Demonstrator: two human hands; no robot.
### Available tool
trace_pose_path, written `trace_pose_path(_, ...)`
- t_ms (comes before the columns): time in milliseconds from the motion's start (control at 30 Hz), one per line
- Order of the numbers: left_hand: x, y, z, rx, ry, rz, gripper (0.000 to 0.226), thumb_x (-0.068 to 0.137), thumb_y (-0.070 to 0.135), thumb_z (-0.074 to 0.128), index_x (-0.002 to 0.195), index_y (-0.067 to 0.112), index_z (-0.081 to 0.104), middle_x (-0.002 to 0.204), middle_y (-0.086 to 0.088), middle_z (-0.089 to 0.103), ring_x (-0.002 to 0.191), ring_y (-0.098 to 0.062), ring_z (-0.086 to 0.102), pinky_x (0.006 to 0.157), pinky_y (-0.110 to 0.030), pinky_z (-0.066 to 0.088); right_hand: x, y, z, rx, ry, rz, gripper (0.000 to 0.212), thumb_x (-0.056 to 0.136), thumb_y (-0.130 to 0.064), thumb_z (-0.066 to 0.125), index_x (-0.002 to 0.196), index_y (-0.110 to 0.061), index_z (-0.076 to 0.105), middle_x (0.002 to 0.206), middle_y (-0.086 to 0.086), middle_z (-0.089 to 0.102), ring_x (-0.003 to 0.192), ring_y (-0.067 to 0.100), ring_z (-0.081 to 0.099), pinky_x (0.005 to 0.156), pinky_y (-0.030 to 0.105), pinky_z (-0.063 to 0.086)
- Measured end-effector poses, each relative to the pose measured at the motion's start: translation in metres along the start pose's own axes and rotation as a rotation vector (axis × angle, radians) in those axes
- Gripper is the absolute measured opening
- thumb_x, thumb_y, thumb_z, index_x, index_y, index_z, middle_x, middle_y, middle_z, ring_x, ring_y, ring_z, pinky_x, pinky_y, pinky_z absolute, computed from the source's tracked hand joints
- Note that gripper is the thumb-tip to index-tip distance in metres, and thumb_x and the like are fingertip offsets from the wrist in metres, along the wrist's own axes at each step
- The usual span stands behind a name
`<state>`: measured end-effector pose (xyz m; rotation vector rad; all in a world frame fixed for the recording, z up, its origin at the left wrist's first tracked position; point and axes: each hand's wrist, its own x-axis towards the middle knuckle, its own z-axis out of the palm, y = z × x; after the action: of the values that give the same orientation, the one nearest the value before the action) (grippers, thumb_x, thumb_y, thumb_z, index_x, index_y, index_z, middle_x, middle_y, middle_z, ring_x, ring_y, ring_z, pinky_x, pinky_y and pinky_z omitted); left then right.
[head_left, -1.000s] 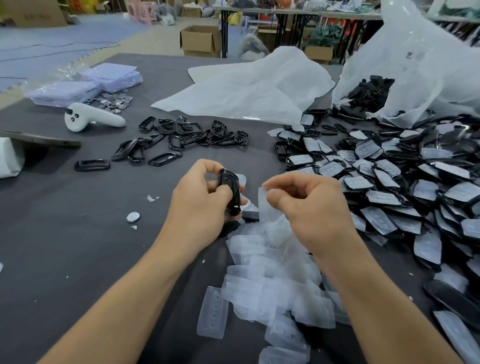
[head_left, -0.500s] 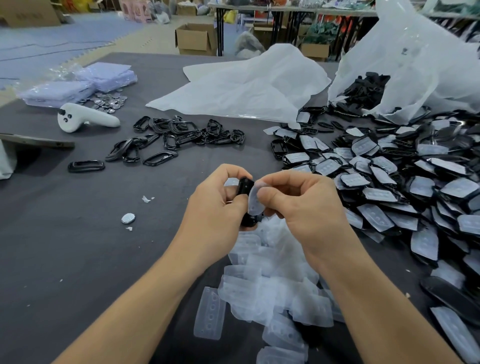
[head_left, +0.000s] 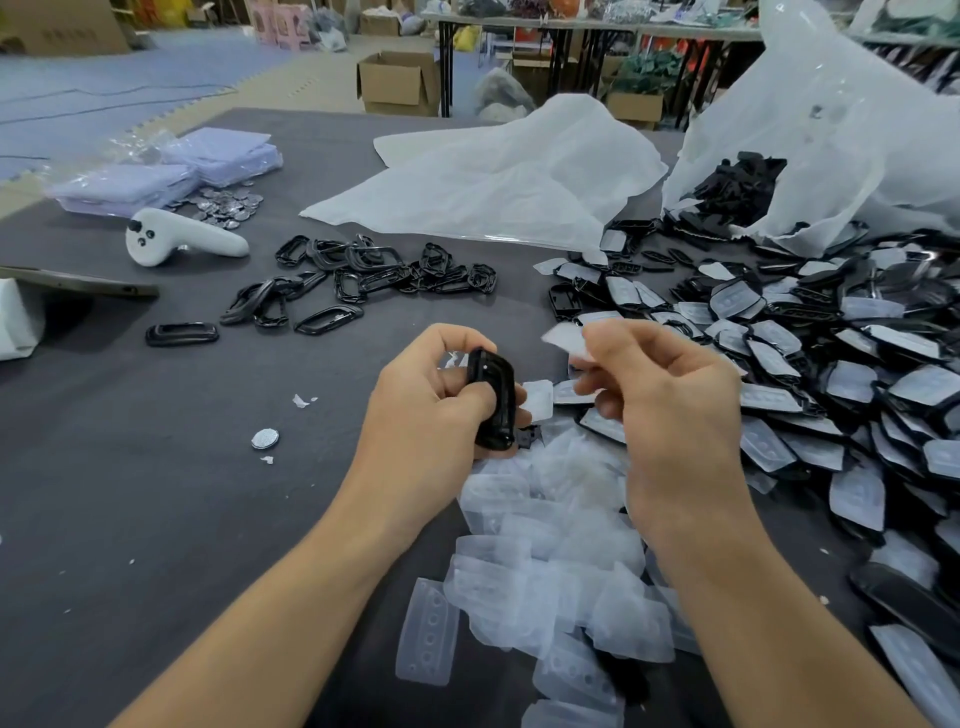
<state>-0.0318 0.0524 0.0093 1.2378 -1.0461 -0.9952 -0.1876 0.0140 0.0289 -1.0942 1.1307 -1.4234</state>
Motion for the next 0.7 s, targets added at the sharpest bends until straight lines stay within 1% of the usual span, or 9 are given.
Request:
trace_pose_path(100, -0.001, 0.001, 0.002, -0.09, -0.034, -0.064, 0.044, 0.097, -0.013, 0.05, 0.1, 0.025, 0.072, 0.083, -0.011, 0.078, 0.075, -0.028, 0.078, 0.056, -0.034, 0.061, -0.001, 0.001, 0.002, 0.076, -0.054, 0.05, 0.021, 0.085, -0.004, 0.077, 0.069, -0.017, 0.076, 0.065, 0.005, 0.069, 0.054, 0.013, 0.06, 0.05, 0.018, 0.046)
trace_pose_path(200, -0.001, 0.004, 0.002, -0.227, -0.111, -0.163, 0.04, 0.098, -0.011, 0.048, 0.117, 0.013, 0.073, 0.089, -0.012, 0.078, 0.078, -0.025, 0.077, 0.058, -0.033, 0.061, -0.001, 0.005, 0.002, 0.072, -0.116, 0.112, 0.028, 0.082, 0.009, 0.075, 0.094, -0.017, 0.077, 0.062, 0.004, 0.065, 0.054, 0.014, 0.06, 0.053, 0.018, 0.049)
trace_pose_path(267, 0.0, 0.007, 0.001, -0.295, -0.14, -0.2, 0.037, 0.099, -0.009, 0.048, 0.114, 0.009, 0.076, 0.093, -0.013, 0.078, 0.081, -0.024, 0.077, 0.058, -0.032, 0.061, 0.0, 0.006, 0.003, 0.031, -0.164, 0.12, 0.034, 0.084, 0.009, 0.073, 0.105, -0.017, 0.075, 0.066, 0.007, 0.064, 0.054, 0.012, 0.06, 0.056, 0.018, 0.05)
trace_pose_path(333, 0.001, 0.009, -0.001, -0.313, -0.139, -0.213, 0.037, 0.098, -0.01, 0.047, 0.108, 0.009, 0.077, 0.096, -0.013, 0.079, 0.084, -0.025, 0.078, 0.057, -0.031, 0.06, 0.001, 0.007, 0.002, -0.086, -0.207, 0.069, 0.027, 0.084, 0.005, 0.075, 0.092, -0.021, 0.08, 0.07, 0.005, 0.07, 0.055, 0.013, 0.063, 0.056, 0.021, 0.05)
trace_pose_path(433, 0.002, 0.008, -0.003, -0.25, -0.133, -0.218, 0.042, 0.097, -0.013, 0.046, 0.097, 0.013, 0.079, 0.099, -0.015, 0.08, 0.089, -0.027, 0.079, 0.056, -0.032, 0.061, 0.0, 0.012, 0.002, -0.347, -0.229, -0.043, 0.016, 0.084, -0.017, 0.082, 0.08, -0.032, 0.079, 0.073, -0.003, 0.076, 0.068, 0.021, 0.072, 0.068, 0.036, 0.058)
trace_pose_path(500, 0.003, 0.007, -0.005, -0.179, -0.129, -0.205, 0.043, 0.096, -0.014, 0.046, 0.095, 0.013, 0.079, 0.099, -0.015, 0.08, 0.089, -0.029, 0.079, 0.056, -0.033, 0.062, -0.001, 0.015, 0.0, -0.515, -0.204, -0.136, 0.011, 0.083, -0.027, 0.082, 0.081, -0.036, 0.077, 0.074, -0.015, 0.074, 0.064, 0.006, 0.064, 0.063, 0.028, 0.05)
trace_pose_path(567, 0.003, 0.003, -0.008, -0.081, -0.13, -0.164, 0.042, 0.096, -0.015, 0.046, 0.098, 0.012, 0.078, 0.097, -0.014, 0.08, 0.088, -0.03, 0.079, 0.058, -0.035, 0.063, -0.001, 0.015, -0.002, -0.665, -0.199, -0.232, 0.01, 0.082, -0.028, 0.08, 0.08, -0.037, 0.076, 0.076, -0.026, 0.069, 0.062, 0.001, 0.057, 0.057, 0.013, 0.039)
trace_pose_path(633, 0.003, 0.001, -0.009, -0.003, -0.132, -0.126, 0.043, 0.096, -0.015, 0.046, 0.098, 0.014, 0.078, 0.094, -0.011, 0.08, 0.087, -0.028, 0.079, 0.061, -0.037, 0.065, -0.004, 0.013, -0.002, -0.735, -0.244, -0.308, 0.013, 0.084, -0.024, 0.079, 0.077, -0.035, 0.076, 0.071, -0.023, 0.067, 0.062, 0.003, 0.058, 0.053, 0.013, 0.042)
trace_pose_path(700, 0.003, 0.0, -0.008, 0.035, -0.107, -0.103, 0.044, 0.097, -0.014, 0.046, 0.1, 0.018, 0.077, 0.091, -0.009, 0.08, 0.085, -0.024, 0.079, 0.062, -0.037, 0.065, -0.006, 0.013, -0.002, -0.758, -0.231, -0.335, 0.016, 0.086, -0.019, 0.076, 0.076, -0.032, 0.075, 0.068, -0.02, 0.068, 0.064, 0.005, 0.062, 0.059, 0.021, 0.05)
